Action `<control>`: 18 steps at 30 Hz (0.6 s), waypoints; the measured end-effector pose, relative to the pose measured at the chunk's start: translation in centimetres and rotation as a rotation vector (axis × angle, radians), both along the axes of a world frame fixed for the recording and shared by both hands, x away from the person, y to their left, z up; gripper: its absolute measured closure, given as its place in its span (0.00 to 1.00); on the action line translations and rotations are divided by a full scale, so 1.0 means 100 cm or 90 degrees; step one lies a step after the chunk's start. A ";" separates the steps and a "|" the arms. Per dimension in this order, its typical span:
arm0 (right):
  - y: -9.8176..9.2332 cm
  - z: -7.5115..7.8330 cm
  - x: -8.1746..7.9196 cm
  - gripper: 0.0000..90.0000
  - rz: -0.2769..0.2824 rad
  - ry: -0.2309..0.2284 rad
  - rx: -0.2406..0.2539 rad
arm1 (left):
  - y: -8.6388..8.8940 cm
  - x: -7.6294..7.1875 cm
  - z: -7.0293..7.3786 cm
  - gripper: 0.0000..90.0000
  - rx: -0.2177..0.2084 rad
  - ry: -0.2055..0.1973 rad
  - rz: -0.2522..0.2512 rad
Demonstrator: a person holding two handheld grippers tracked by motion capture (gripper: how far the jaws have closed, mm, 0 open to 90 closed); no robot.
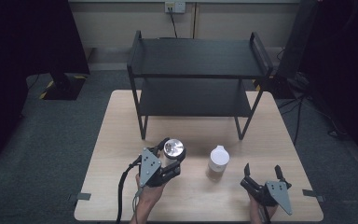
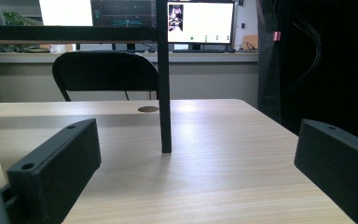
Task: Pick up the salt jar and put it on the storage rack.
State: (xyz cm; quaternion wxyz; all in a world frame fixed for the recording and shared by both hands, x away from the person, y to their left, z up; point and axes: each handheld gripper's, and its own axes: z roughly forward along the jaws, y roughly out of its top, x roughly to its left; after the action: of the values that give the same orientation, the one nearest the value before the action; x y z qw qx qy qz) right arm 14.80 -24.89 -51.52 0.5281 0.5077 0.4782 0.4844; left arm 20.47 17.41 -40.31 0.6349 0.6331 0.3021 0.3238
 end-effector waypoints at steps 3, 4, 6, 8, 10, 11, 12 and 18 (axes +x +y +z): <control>0.001 0.000 0.000 0.00 -0.003 0.000 -0.001 | 0.002 0.005 0.011 0.39 0.001 0.003 -0.019; 0.001 0.000 0.000 0.00 -0.003 0.000 0.000 | 0.002 0.007 0.015 0.39 0.007 0.000 -0.021; 0.001 0.000 0.000 0.00 -0.003 0.000 -0.001 | 0.003 0.010 0.022 0.39 0.014 0.000 -0.031; 0.001 0.000 0.000 0.00 -0.003 0.000 0.000 | 0.005 0.014 0.027 0.39 0.012 -0.002 -0.037; 0.001 0.000 0.000 0.00 -0.003 0.000 0.000 | 0.008 0.018 0.032 0.39 0.007 -0.001 -0.044; 0.001 0.000 0.000 0.00 -0.003 0.000 0.000 | 0.010 0.021 0.034 0.39 0.004 -0.001 -0.049; 0.001 0.000 0.000 0.00 -0.003 0.000 0.000 | 0.012 0.024 0.037 0.39 0.006 0.000 -0.056; 0.001 0.000 0.000 0.00 -0.003 0.000 0.000 | 0.024 0.042 0.056 0.39 -0.004 0.004 -0.087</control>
State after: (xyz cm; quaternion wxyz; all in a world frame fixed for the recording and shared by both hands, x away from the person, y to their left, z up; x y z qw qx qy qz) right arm 14.80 -24.82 -51.52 0.5290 0.5090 0.4770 0.4833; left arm 24.64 19.82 -34.71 0.6565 0.6512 0.2613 0.2769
